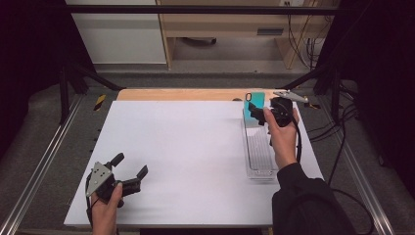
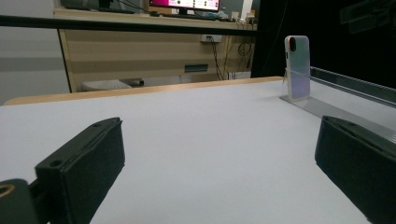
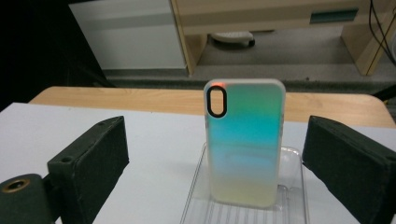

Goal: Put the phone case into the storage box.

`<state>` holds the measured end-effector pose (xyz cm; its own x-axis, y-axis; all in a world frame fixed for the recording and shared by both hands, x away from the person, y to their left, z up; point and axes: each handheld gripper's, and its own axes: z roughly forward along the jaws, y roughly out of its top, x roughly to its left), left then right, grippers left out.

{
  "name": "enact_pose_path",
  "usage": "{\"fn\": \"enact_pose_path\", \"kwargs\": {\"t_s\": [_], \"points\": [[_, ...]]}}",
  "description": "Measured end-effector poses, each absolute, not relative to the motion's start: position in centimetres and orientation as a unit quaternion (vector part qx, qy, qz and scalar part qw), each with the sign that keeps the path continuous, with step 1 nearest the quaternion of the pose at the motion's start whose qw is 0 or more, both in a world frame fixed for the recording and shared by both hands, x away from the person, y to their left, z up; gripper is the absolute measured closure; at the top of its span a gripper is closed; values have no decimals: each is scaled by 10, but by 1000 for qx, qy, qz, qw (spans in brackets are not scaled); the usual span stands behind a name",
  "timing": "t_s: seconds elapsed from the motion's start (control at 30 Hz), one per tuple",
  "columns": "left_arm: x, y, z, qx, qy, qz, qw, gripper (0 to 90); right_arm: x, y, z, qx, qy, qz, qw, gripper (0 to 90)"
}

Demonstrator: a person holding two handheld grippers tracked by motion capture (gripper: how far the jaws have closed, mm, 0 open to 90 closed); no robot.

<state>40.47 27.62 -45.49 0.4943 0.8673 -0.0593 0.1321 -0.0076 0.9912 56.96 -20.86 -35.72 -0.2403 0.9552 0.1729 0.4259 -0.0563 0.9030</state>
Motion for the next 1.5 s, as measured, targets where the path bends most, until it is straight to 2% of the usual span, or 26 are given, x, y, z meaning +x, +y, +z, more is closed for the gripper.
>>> {"fn": "enact_pose_path", "kwargs": {"t_s": [0.37,0.6,0.9,1.3,1.5], "points": [[404,287,-452,638,395,317,579,8,548,-220,-350,529,615,506,293,60],[403,305,-448,635,401,338,567,8,536,-227,-348,512,618,515,301,54],[402,327,-447,615,416,342,576,8,521,-233,-345,475,621,530,330,48],[401,330,-446,618,413,341,576,8,499,-248,-351,454,613,536,362,41],[401,328,-446,624,405,339,575,8,485,-258,-359,444,614,551,349,33]]}}
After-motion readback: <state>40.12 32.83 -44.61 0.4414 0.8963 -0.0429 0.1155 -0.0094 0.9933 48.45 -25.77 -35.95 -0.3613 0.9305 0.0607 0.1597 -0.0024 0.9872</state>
